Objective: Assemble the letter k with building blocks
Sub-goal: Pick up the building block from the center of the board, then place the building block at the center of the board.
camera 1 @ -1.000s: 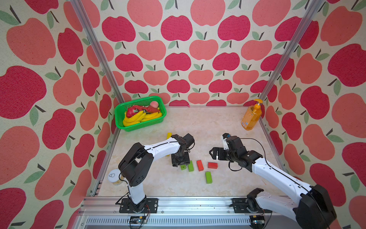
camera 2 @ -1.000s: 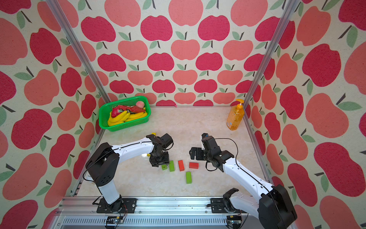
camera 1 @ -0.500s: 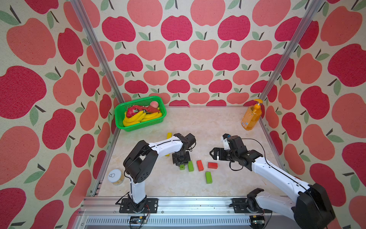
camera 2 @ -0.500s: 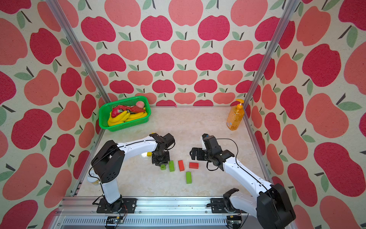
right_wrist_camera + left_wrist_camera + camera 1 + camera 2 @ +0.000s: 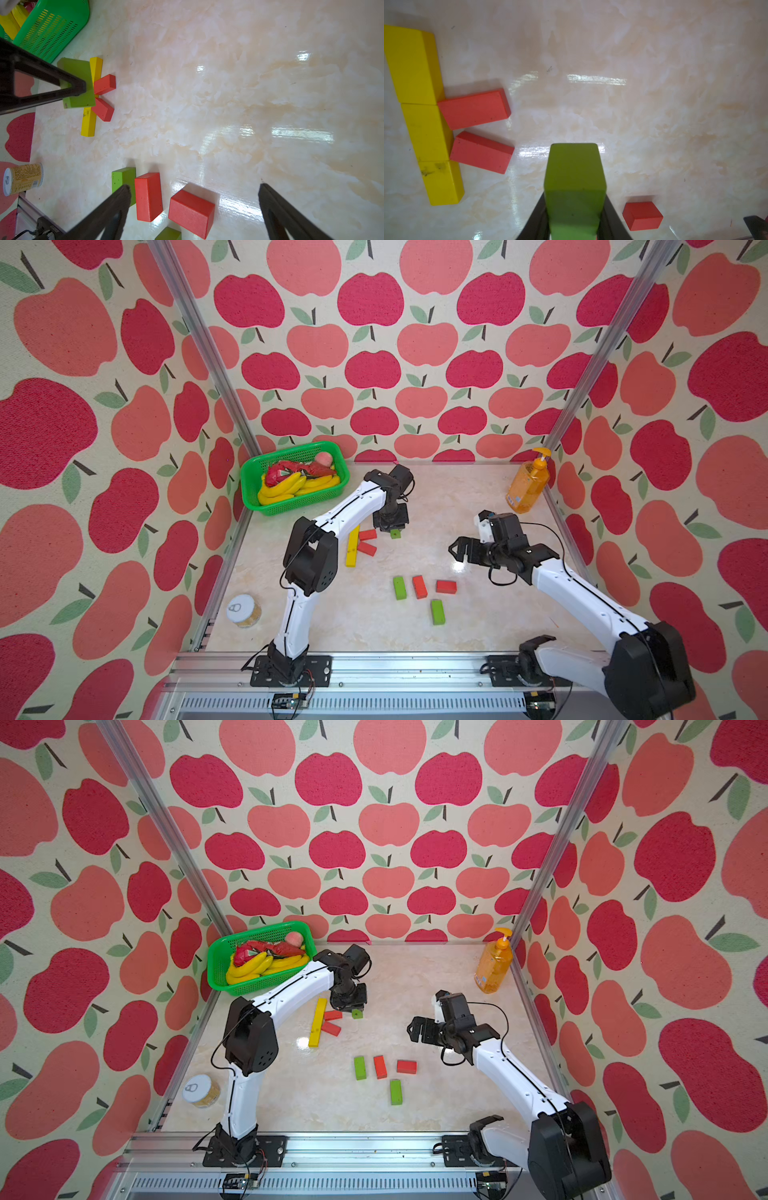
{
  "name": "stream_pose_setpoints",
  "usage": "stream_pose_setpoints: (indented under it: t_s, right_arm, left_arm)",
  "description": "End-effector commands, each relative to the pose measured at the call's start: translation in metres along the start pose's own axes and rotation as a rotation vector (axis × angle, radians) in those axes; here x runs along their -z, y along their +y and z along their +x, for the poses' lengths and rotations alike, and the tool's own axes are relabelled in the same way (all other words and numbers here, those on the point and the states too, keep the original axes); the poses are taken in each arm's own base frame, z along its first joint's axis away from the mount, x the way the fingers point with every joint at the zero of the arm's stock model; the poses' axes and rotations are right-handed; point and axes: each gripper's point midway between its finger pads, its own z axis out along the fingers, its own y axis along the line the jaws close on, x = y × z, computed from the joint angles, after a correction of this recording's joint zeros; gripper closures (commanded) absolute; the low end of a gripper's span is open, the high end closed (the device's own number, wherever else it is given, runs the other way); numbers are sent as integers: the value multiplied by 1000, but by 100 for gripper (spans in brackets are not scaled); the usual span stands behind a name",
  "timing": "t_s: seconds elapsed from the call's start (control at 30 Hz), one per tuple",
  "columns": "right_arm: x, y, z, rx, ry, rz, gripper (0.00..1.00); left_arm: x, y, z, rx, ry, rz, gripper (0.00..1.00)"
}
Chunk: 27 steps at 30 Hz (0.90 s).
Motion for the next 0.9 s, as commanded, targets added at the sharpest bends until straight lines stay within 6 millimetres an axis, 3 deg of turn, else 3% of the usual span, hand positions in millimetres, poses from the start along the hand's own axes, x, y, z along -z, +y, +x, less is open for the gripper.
stream_pose_setpoints:
  t_s: [0.0,0.17,0.87]
  right_arm:
    - [1,6,-5,0,0,-28,1]
    - [-6,8,-2,-18,17,-55,1]
    - [-8,4,6,-2,41,-49,1]
  left_arm:
    - [-25,5,-3,-61,95,-32,92]
    - [-43,-1,-20,-71,98,-42,92]
    - [-73,-10,-32,-105,44,-84,87]
